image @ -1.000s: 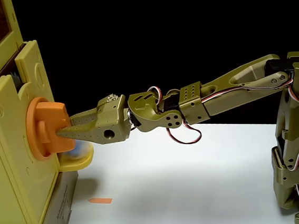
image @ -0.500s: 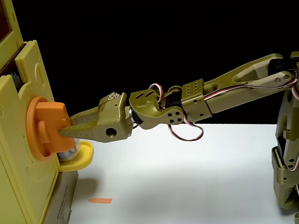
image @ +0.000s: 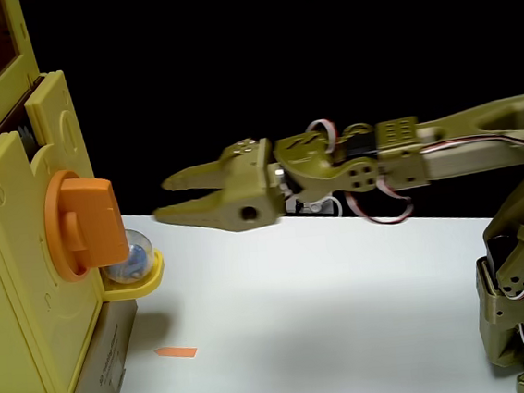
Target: Turn the button of vending machine.
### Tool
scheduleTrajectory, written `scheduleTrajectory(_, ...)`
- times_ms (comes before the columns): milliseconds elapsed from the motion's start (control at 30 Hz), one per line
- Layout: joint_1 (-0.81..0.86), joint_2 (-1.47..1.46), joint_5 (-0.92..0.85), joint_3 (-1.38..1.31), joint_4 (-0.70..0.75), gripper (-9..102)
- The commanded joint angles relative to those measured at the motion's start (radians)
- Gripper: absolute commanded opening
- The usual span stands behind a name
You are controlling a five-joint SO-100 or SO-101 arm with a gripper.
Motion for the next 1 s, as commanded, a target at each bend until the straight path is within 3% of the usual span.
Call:
scheduleTrajectory(0, 0.054, 0.195, -0.344, 0.103, 0.018, 20)
scheduleTrajectory(167, 0.067, 0.449, -1.068, 0.342, -0.137, 17)
scheduleTrajectory(300, 0.031, 0.63, -1.344, 0.601, -0.181, 15)
scheduleTrajectory(467, 0.009, 0.851, -1.474, 0.919, -0.325, 11)
scheduleTrajectory(667, -0.02, 0.997, -1.614, 0.983, -0.158, 8)
scheduleTrajectory(733, -0.037, 1.026, -1.597, 1.089, -0.293, 5)
scheduleTrajectory(767, -0.048, 1.032, -1.583, 1.098, -0.293, 4)
scheduleTrajectory(967, -0.057, 1.08, -1.612, 1.098, -0.077, 7)
